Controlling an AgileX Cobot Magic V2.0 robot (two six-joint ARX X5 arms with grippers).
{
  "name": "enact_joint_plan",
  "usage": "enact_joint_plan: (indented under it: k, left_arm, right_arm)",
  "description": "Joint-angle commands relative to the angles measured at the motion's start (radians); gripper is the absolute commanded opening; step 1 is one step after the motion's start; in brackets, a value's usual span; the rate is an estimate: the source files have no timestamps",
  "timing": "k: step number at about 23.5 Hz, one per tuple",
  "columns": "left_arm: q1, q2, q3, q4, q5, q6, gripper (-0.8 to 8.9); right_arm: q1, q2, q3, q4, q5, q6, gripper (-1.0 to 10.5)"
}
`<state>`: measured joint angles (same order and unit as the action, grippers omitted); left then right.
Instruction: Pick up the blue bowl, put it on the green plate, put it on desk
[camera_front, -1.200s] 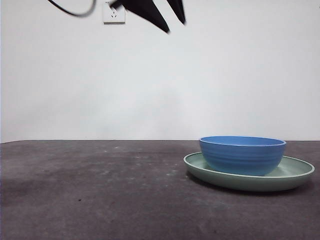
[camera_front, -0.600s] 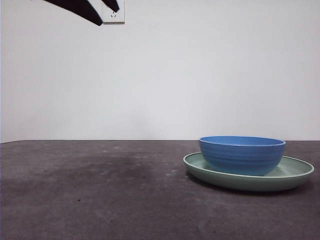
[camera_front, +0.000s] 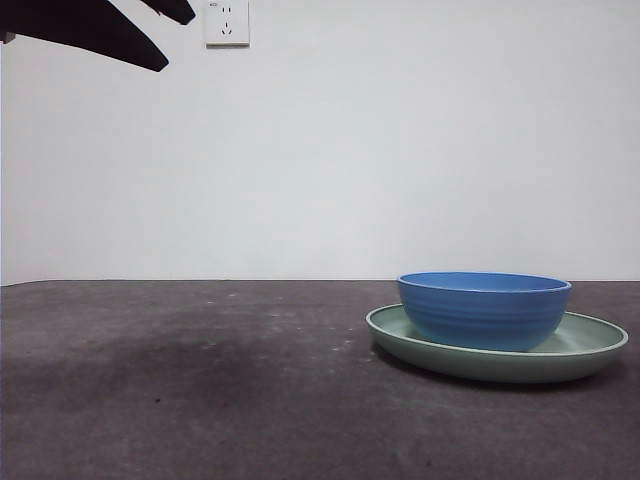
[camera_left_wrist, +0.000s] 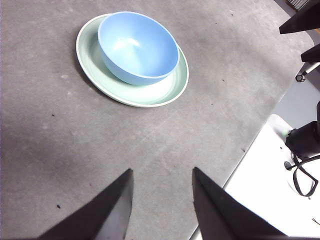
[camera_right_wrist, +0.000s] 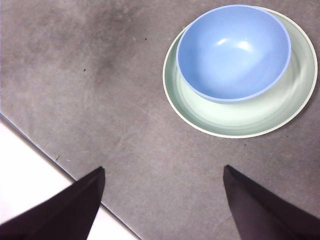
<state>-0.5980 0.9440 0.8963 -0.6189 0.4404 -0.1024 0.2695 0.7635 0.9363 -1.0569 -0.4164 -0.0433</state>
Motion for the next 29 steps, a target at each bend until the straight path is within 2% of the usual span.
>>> enact_joint_plan:
  k: [1,4,10,13,19,25,29]
  left_arm:
    - [-0.005,0.007,0.003,0.013,0.005,0.014,1.90]
    - [-0.005,0.007,0.003,0.013,0.004,0.014,1.90]
    - [-0.005,0.007,0.004,0.013,0.004,0.016,1.90]
    - [-0.005,0.007,0.004,0.013,0.005,0.018,1.90]
    - [-0.005,0.007,0.003,0.008,0.004,0.024,1.90]
    - [-0.005,0.007,0.003,0.007,0.005,0.035,1.90]
    - [-0.005,0.007,0.003,0.007,0.004,0.035,1.90]
  right_arm:
    - [0.006,0.006,0.019,0.008,0.000,0.018,3.8]
    - [0.006,0.006,0.019,0.009,0.026,0.054,3.8]
    - [-0.004,0.023,0.019,0.034,0.248,0.183,3.8]
    - [-0.032,0.055,0.019,0.073,0.290,0.193,3.8]
    - [-0.138,0.182,0.019,0.156,0.266,0.179,3.7]
    - [-0.271,0.363,0.019,0.281,0.093,0.159,3.7]
    - [-0.315,0.476,0.019,0.354,0.018,0.156,3.2]
